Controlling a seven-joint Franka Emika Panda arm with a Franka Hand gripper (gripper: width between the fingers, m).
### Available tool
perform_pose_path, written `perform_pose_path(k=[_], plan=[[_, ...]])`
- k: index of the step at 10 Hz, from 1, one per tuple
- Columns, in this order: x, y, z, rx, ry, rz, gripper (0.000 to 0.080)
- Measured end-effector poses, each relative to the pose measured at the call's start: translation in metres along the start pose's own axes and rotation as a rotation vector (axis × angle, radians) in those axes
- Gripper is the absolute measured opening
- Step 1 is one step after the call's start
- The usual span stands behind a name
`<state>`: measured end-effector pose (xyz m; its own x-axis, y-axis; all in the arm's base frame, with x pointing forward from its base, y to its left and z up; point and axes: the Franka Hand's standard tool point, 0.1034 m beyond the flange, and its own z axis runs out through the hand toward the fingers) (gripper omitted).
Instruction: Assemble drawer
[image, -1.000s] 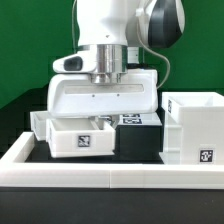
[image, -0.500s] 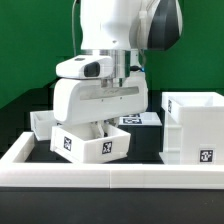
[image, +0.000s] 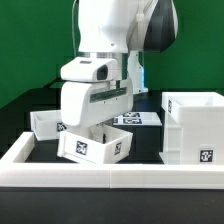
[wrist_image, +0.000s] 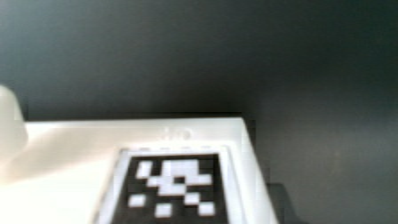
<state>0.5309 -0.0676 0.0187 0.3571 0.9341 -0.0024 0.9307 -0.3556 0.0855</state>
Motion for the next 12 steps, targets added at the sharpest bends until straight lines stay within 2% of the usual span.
perform_pose_path(k=[3, 6, 9, 11, 12], plan=[[-0.005, 0.001, 0.001, -0.001, -0.017, -0.212, 0.0042], [-0.004, 0.000, 0.001, -0.001, -0.023, -0.244, 0.0042], [0.007, -0.004, 0.001, 0.020, -0.039, -0.315, 0.0042], [-0.001, -0.002, 0.001, 0.021, -0.040, -0.304, 0.0042], [0.000, -0.003, 0.002, 0.023, -0.040, -0.302, 0.0042]])
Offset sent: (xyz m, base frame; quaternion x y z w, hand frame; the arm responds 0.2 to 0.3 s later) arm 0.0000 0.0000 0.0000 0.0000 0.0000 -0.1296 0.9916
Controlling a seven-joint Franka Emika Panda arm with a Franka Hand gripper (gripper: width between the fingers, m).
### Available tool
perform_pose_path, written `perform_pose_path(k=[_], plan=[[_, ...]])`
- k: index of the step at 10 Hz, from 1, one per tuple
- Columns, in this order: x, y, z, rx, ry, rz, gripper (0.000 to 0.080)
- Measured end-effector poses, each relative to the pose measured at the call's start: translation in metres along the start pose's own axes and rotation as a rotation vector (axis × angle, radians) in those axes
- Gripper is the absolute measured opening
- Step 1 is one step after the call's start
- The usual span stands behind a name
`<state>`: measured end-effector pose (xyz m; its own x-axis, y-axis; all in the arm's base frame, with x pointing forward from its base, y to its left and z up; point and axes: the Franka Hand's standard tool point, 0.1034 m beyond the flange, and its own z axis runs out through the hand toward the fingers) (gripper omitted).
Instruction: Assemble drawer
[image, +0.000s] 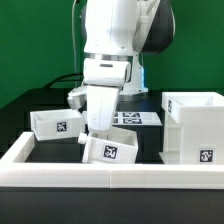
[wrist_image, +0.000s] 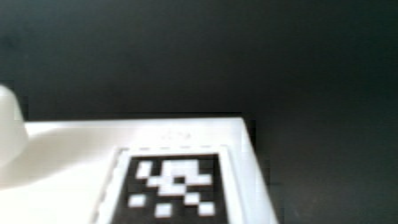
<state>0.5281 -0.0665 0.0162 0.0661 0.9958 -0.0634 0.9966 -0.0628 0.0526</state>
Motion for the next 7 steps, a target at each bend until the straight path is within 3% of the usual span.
perform_pose_path(k=[1, 2, 5, 7], plan=[[0.000, 0.000, 0.001, 0.000, 0.003, -0.025, 0.0042], [-0.015, 0.000, 0.001, -0.006, 0.028, -0.065, 0.0042], [-0.032, -0.001, 0.001, 0.013, 0.103, -0.070, 0.0042], [-0.022, 0.002, 0.000, 0.021, 0.121, -0.056, 0.0042]])
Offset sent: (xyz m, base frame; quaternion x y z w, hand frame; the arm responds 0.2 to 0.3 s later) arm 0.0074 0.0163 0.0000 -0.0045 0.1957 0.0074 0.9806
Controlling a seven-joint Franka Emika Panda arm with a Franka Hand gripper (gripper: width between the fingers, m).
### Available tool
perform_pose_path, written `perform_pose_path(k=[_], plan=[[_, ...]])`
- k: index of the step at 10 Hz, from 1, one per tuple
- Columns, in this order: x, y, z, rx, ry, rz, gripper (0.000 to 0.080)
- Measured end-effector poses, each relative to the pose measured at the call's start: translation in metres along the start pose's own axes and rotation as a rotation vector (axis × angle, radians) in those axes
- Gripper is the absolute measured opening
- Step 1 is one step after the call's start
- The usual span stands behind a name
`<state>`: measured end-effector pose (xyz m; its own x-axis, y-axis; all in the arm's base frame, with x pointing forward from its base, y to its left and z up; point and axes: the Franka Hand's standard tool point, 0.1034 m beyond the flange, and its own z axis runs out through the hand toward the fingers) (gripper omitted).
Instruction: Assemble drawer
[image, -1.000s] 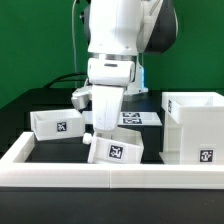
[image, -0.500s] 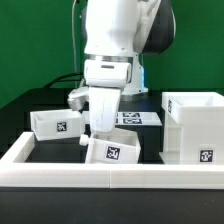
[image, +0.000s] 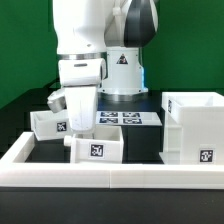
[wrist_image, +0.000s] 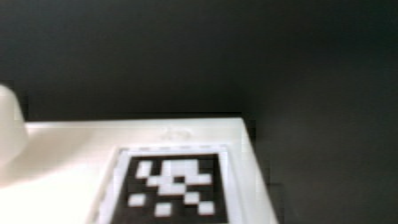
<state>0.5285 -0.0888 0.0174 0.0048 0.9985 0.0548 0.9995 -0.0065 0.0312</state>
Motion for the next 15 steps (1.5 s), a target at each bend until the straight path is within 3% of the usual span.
perform_pose_path(k=[2, 6, 7, 9, 11, 15], plan=[[0.008, 0.002, 0.005, 0.015, 0.002, -0.017, 0.0042], [0.009, 0.001, 0.006, 0.023, 0.003, -0.010, 0.0042], [0.021, 0.004, 0.007, 0.047, 0.004, -0.003, 0.0042], [0.042, 0.017, 0.002, 0.042, 0.003, -0.018, 0.0042], [0.054, 0.017, 0.005, 0.045, 0.008, -0.016, 0.0042], [0.056, 0.016, 0.007, 0.048, 0.012, -0.018, 0.0042]])
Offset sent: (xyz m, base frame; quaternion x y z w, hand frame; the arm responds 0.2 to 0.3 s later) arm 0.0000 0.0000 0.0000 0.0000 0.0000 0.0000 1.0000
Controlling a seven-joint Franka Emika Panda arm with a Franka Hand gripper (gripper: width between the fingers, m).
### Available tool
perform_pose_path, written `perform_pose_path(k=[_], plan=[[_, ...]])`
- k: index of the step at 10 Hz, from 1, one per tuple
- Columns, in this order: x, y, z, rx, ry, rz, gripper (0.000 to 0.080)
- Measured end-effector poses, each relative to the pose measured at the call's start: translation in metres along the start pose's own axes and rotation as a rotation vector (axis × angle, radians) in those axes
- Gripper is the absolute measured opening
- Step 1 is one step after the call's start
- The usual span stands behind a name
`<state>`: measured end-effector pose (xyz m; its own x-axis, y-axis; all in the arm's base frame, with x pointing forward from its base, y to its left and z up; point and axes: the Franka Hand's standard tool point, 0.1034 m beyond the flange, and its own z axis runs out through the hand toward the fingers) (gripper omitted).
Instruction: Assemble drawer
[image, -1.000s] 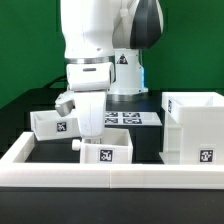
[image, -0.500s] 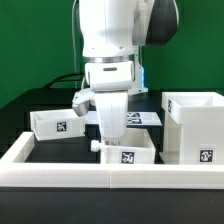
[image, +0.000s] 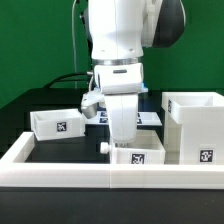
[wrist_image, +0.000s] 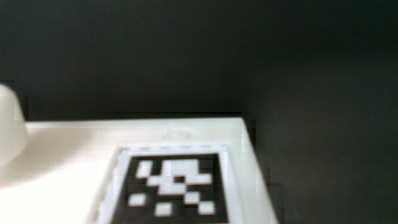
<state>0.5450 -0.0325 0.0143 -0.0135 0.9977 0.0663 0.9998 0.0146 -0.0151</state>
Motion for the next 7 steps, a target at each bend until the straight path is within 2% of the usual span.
perform_pose_path(k=[5, 7], plan=[[0.013, 0.001, 0.004, 0.007, 0.007, -0.035, 0.0042], [0.013, 0.002, 0.007, 0.004, 0.004, -0.050, 0.0042]])
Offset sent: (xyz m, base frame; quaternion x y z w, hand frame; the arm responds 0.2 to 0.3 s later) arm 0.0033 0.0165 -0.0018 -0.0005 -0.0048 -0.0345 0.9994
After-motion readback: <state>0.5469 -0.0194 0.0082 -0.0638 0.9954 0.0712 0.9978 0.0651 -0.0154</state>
